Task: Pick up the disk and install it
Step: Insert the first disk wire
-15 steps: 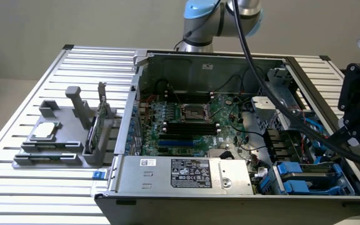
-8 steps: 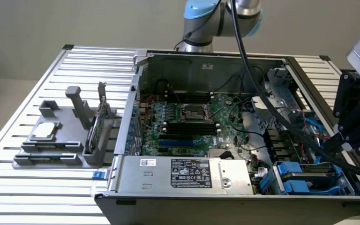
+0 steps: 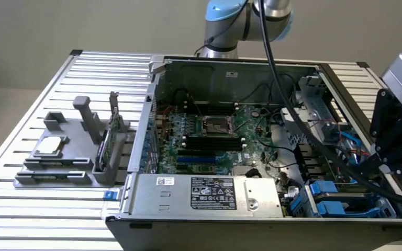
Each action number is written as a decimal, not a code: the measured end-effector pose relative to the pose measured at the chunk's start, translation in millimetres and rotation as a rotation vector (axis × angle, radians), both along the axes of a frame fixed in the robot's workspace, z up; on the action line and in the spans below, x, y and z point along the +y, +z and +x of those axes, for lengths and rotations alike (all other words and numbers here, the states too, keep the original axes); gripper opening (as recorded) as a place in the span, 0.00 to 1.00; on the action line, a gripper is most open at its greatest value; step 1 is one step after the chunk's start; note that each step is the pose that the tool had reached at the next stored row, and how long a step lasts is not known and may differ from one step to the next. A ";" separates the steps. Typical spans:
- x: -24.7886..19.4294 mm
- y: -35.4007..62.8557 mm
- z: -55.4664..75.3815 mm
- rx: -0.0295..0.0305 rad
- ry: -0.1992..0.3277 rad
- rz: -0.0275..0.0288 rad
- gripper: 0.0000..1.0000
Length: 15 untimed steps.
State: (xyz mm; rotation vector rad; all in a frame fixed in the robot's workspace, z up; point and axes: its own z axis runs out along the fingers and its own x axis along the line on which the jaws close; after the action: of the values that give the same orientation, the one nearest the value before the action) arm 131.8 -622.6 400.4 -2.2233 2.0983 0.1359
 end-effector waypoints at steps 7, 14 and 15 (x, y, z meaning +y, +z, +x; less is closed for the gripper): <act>2.0 -11.9 2.7 -0.0012 0.000 0.0004 0.11; 4.2 -24.6 4.3 -0.0013 0.000 0.0009 0.11; 4.5 -26.3 4.6 -0.0014 0.000 0.0008 0.11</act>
State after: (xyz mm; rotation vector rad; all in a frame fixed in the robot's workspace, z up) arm 136.4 -618.1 374.1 -2.2222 2.0972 0.1351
